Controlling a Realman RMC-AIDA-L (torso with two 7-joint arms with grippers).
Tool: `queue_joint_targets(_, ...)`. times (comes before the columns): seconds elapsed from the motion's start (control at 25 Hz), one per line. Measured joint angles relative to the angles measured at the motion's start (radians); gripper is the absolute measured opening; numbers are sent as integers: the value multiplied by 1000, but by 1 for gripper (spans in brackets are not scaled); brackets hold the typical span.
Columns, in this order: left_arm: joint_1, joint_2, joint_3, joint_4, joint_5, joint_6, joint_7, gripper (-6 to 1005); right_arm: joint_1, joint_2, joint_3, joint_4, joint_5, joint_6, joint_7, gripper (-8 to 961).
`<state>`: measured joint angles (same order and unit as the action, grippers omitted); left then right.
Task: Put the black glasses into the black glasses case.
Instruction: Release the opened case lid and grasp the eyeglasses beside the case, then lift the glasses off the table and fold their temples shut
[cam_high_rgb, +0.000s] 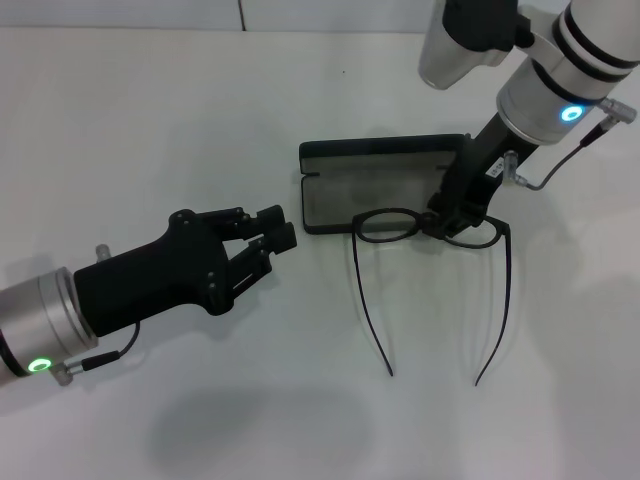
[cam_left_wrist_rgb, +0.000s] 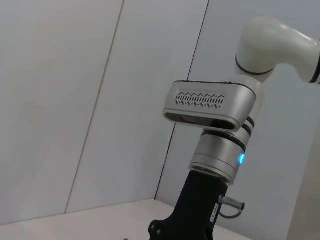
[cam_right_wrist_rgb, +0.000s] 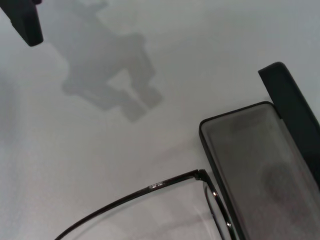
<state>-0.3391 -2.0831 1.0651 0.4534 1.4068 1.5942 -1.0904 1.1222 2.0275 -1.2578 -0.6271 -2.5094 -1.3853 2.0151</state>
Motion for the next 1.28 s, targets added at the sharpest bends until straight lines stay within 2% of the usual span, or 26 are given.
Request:
queue_joint_targets(0.2, 1, -2, 0, -6, 0, -2, 3, 213, 2, 0, -2, 6, 1, 13, -8, 316)
queue_joint_targets(0.4, 2, -3, 0, -6, 0, -2, 8, 207, 3, 0, -2, 7, 3, 15, -9, 239)
queue_joint_targets(0.96, -15, -3, -1, -40, -1, -4, 27, 190, 4, 0, -51, 20, 41, 31, -12, 209)
queue_joint_targets(1.16, -13, -3, -1, -41, -7, -4, 27, 185, -1, 0, -52, 17, 54, 31, -8, 95)
queue_joint_targets(1.28, -11, -3, -1, -41, -7, -4, 27, 181, -5, 0, -53, 11, 59, 24, -9, 60)
